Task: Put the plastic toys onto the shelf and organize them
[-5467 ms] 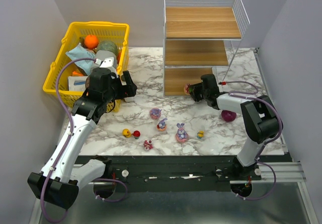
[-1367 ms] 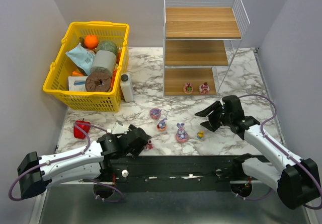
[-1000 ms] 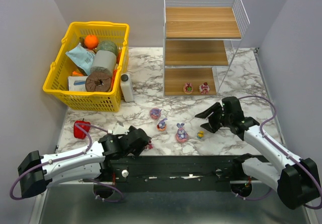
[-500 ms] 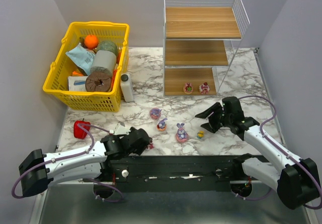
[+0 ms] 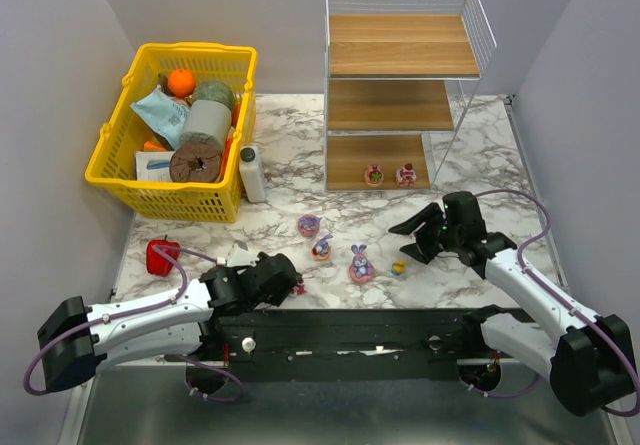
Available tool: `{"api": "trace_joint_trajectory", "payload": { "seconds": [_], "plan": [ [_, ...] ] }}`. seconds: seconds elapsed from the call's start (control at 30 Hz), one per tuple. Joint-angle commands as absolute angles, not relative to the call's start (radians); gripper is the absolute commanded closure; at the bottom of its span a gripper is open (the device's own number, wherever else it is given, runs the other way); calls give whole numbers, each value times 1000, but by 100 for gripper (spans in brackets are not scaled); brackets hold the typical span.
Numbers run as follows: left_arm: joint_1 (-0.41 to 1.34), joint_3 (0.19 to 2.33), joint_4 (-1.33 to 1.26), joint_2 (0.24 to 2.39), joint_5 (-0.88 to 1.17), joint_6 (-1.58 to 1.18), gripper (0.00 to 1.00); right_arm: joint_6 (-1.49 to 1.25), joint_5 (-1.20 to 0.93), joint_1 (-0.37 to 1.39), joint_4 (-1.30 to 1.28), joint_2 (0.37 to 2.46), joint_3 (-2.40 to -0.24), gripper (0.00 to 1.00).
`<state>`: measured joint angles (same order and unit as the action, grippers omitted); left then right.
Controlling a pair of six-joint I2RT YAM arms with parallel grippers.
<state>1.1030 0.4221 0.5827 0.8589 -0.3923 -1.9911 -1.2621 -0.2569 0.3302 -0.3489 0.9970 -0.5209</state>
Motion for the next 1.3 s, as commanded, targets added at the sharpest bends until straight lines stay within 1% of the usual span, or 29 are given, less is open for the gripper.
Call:
{"api": "trace_joint_trajectory", "payload": {
  "seconds": [0.0, 0.27, 0.57, 0.8, 1.1, 1.27],
  "plan": [
    [1094, 492, 644, 853, -440, -2099, 83, -1247, -281, 319, -370, 1002, -525, 34],
    [1062, 589, 698, 850, -460, -2056, 85, -1246, -290, 305, -371, 994, -528, 34],
    [937, 828, 733, 951, -457, -1884, 85, -1233, -314, 279, -380, 950, -526, 34],
    [824, 1011, 641, 1144, -385, -1761, 85, -1218, -351, 244, -391, 913, -512, 34],
    [792, 1186, 502, 1406, -316, -1735, 85, -1160, -376, 170, -478, 816, -525, 34],
    [782, 1235, 436, 1514, -304, -1769, 87, -1121, -356, 126, -578, 758, -546, 34]
  ]
}}
